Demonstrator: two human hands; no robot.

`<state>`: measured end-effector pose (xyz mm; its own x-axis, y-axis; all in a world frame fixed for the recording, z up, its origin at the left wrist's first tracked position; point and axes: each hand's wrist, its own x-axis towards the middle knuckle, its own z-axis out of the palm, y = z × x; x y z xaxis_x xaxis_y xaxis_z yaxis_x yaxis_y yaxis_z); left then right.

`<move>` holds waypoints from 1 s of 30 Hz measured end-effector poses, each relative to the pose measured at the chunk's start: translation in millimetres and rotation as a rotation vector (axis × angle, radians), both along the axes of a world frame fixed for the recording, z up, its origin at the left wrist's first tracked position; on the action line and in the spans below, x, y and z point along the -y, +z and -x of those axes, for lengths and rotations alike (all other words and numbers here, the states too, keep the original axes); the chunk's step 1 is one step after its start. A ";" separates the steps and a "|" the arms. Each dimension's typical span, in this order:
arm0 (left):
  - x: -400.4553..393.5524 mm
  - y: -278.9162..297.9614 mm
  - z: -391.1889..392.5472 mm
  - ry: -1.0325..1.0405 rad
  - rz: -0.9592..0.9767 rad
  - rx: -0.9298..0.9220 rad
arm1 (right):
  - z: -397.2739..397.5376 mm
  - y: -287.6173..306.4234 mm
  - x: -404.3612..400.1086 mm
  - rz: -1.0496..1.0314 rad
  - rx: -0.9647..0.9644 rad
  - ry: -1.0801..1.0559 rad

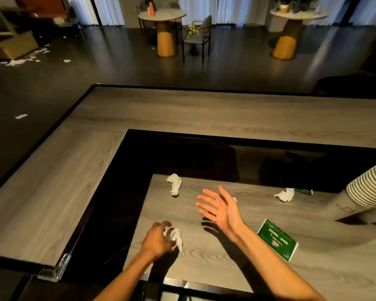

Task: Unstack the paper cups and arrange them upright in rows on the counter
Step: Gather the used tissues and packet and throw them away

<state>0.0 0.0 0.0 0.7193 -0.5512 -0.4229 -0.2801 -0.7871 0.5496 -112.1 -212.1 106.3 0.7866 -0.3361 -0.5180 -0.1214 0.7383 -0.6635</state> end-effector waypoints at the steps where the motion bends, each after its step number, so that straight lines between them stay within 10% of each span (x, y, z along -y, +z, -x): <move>1: 1.1 -5.6 -1.8 -0.093 -0.077 0.037 | -8.2 -4.7 -3.5 0.008 -0.022 0.005; 8: 18.0 -20.9 -27.2 -0.382 -0.207 0.189 | -36.8 -39.7 -7.8 0.058 -0.126 -0.033; 15: 93.1 -3.5 -105.4 -0.139 0.041 0.166 | -39.0 -92.9 26.4 0.339 -0.351 -0.052; 22: 146.0 -43.4 -154.4 -0.197 -0.012 0.267 | -19.9 -130.7 70.9 1.084 -0.538 0.142; 30: 142.9 -38.8 -118.4 -0.079 0.139 0.199 | -22.7 -158.7 103.3 1.362 -0.655 0.315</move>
<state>118.4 -142.9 -38.8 0.7332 -0.6520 -0.1930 -0.4514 -0.6790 0.5790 -89.4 -315.4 -52.5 0.6788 -0.6945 -0.2386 -0.6801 -0.4719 -0.5611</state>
